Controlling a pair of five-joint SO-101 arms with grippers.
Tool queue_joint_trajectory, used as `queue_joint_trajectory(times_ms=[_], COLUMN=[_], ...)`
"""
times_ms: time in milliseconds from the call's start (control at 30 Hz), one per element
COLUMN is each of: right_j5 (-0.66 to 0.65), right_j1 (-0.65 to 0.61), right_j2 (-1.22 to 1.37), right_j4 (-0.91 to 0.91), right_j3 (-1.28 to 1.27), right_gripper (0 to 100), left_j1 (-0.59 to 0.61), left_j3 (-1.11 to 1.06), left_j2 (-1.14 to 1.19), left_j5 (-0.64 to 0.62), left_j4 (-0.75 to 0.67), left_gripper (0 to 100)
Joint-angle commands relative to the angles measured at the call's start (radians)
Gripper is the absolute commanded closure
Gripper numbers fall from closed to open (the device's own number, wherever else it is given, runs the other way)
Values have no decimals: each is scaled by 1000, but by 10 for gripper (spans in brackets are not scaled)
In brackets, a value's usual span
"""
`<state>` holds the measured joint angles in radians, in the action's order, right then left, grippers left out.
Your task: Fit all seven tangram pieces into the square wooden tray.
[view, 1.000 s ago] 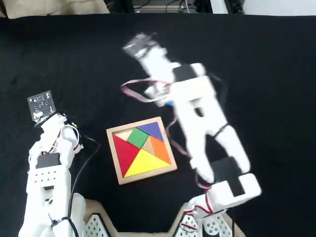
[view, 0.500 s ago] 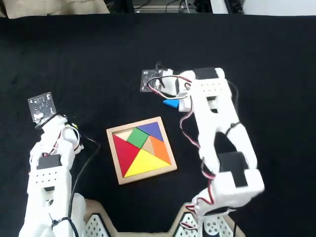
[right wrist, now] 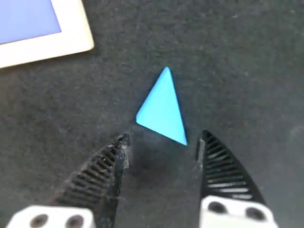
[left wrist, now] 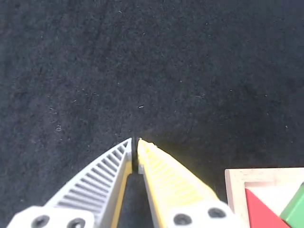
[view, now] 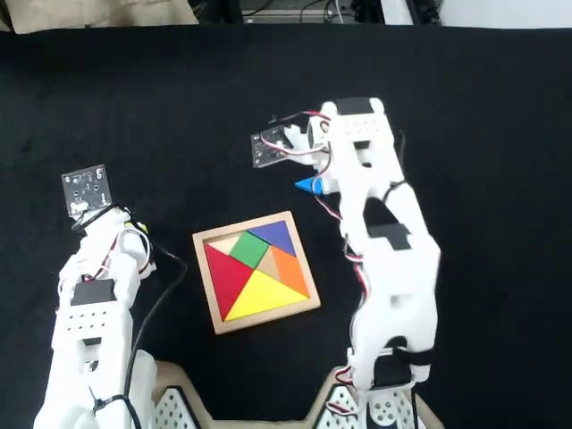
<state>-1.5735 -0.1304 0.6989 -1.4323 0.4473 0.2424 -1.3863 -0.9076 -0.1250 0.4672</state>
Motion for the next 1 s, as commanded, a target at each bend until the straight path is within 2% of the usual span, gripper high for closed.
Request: queue_joint_trajectory(times_ms=[0, 267, 467, 633, 833, 967], right_j5=[-21, -18, -18, -23, -23, -18], right_j1=[-40, -66, -46, -11, -6, -11], right_j2=[58, 225, 340, 404, 429, 423], right_j4=[-100, -215, -216, -239, -285, -293], right_j3=[176, 410, 507, 582, 656, 665], right_gripper=[779, 779, 783, 835, 841, 908], left_j1=[-18, -18, -18, -18, -18, -18], left_j3=[4, 4, 4, 4, 4, 4], left_j2=[2, 2, 2, 2, 2, 2], left_j5=[11, 11, 11, 11, 11, 11], left_j4=[-17, -17, -17, -17, -17, -17], left_gripper=[970, 970, 970, 970, 970, 970])
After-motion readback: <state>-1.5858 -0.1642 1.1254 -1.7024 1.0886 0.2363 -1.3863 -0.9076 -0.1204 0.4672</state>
